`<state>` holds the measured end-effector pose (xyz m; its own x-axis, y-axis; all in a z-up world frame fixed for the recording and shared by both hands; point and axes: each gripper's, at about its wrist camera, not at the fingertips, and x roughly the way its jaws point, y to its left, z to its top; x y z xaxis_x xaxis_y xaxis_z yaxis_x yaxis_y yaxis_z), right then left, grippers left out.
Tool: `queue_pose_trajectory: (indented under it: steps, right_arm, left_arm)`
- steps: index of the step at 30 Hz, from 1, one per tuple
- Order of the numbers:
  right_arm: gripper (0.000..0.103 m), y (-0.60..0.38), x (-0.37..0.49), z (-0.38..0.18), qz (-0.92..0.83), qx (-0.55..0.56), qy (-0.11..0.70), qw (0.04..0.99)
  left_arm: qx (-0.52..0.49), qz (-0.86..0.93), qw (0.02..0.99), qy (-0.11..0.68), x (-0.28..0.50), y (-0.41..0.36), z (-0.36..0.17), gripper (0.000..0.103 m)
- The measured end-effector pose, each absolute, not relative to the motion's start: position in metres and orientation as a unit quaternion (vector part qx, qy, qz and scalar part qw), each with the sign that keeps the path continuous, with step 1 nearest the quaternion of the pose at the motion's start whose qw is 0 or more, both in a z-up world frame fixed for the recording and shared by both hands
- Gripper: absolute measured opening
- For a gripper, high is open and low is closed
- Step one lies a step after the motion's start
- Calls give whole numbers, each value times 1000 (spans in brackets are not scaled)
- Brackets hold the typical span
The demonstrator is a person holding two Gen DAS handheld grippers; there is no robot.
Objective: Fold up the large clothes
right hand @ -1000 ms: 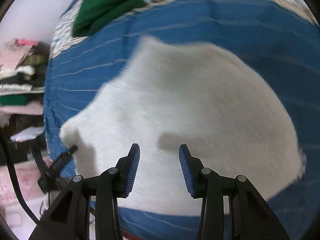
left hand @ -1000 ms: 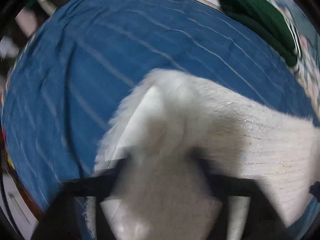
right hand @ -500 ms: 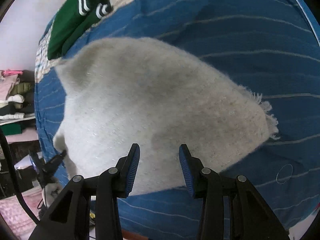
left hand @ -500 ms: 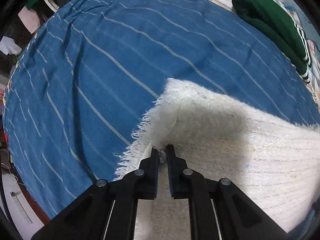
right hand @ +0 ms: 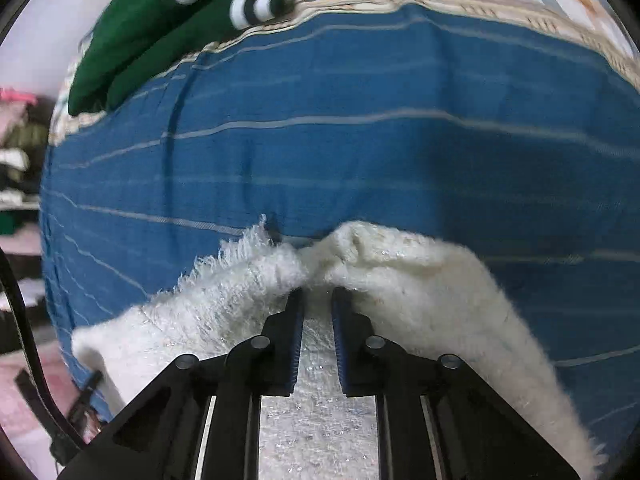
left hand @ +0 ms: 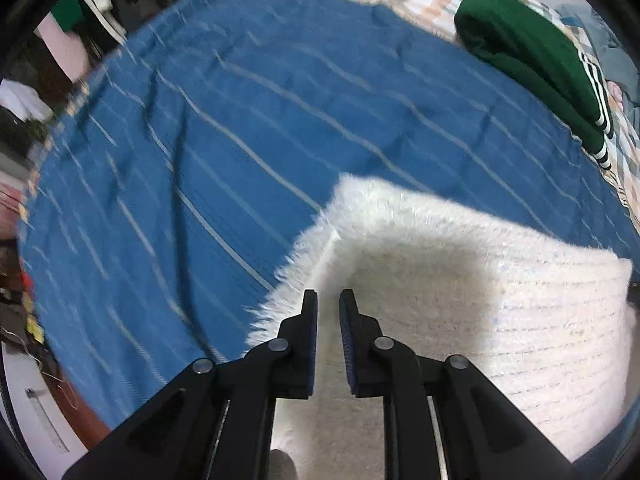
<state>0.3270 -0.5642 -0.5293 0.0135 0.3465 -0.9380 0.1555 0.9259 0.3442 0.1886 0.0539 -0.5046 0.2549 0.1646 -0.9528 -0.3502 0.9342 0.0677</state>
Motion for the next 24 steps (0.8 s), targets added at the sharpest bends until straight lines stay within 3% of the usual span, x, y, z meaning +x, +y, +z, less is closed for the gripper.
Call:
queue_pose_trajectory:
  steps: [2, 3, 4, 5, 6, 7, 11, 16, 22, 24]
  right_arm:
    - [17, -572, 323, -511, 76, 201, 695, 686]
    - [18, -578, 316, -498, 84, 215, 687, 689]
    - [32, -586, 307, -485, 89, 225, 678, 694]
    - [44, -599, 291, -470, 89, 236, 666, 702]
    - [69, -610, 274, -459, 84, 246, 657, 707]
    - [75, -622, 255, -450, 80, 259, 650, 710]
    - [75, -672, 171, -445, 47, 329, 641, 692]
    - [75, -707, 93, -502, 20, 433, 624, 650]
    - [75, -718, 95, -577, 46, 550, 527, 646]
    - [77, -716, 112, -584, 63, 571, 500, 648]
  left_arm:
    - [-66, 170, 803, 567, 184, 47, -481, 25]
    - [-64, 169, 809, 559, 181, 43, -472, 54]
    - [-63, 168, 814, 552, 179, 38, -463, 92]
    - [-65, 166, 821, 542, 181, 32, -456, 101]
    - [-64, 161, 828, 533, 182, 25, -449, 102]
    - [-61, 157, 831, 530, 183, 16, -443, 102]
    - [-75, 120, 828, 542, 186, -29, -438, 102]
    - [-90, 40, 800, 592, 197, -121, -478, 102]
    - [-43, 10, 763, 645, 215, -184, -553, 103]
    - [-56, 4, 768, 638, 216, -182, -555, 103]
